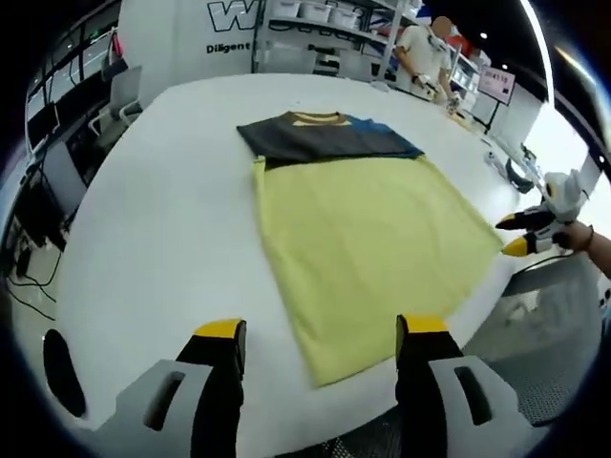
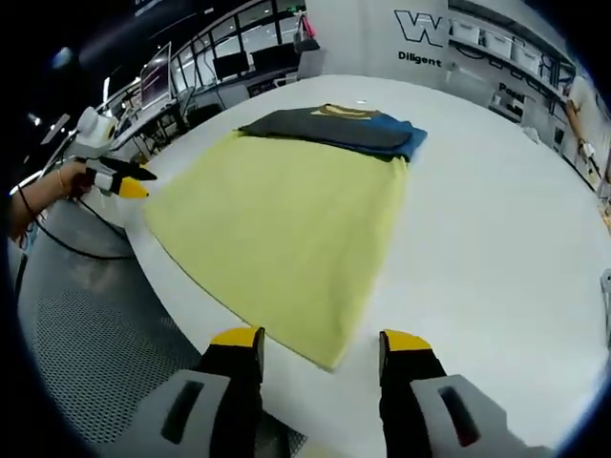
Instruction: Fold the garment on the visible template until the final outline fits inside the template.
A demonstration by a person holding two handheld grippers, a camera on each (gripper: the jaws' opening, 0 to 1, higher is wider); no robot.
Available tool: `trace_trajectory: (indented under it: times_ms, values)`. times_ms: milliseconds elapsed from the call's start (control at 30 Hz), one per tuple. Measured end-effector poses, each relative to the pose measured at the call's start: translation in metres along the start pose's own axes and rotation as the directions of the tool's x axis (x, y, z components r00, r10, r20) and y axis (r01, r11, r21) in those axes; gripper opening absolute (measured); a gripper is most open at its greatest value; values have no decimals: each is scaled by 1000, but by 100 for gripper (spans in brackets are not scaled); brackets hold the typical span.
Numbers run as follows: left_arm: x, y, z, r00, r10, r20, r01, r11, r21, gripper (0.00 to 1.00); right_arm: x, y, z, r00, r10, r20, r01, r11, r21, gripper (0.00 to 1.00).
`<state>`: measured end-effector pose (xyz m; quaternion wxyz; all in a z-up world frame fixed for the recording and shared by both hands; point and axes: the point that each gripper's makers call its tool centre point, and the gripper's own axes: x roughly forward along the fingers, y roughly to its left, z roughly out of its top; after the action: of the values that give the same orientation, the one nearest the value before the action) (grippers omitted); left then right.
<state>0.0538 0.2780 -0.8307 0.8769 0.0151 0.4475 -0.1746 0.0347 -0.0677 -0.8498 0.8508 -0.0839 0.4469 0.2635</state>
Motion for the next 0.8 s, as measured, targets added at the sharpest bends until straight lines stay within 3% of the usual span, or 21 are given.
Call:
trace_trajectory:
  times_ms: [200,433,633,800]
  values:
    - [1,6,-6,999,22,-27,-23,999,-27,55,-2,-5,-1,999,-31,15,30,999,25,32]
    - [2,10,-24,992,52,-116,-52,999,1,48,1,-7,-5,999,-55,0,55,998,10,23]
    - [4,12,-28,988,68,-139,-66,998,25,40,3,-8,-6,998,-63,1,63,998,5,17]
    - [4,15,-28,986,80,-144,-74,996,44,28,3,-10,-6,998,-69,1,69,998,-6,12]
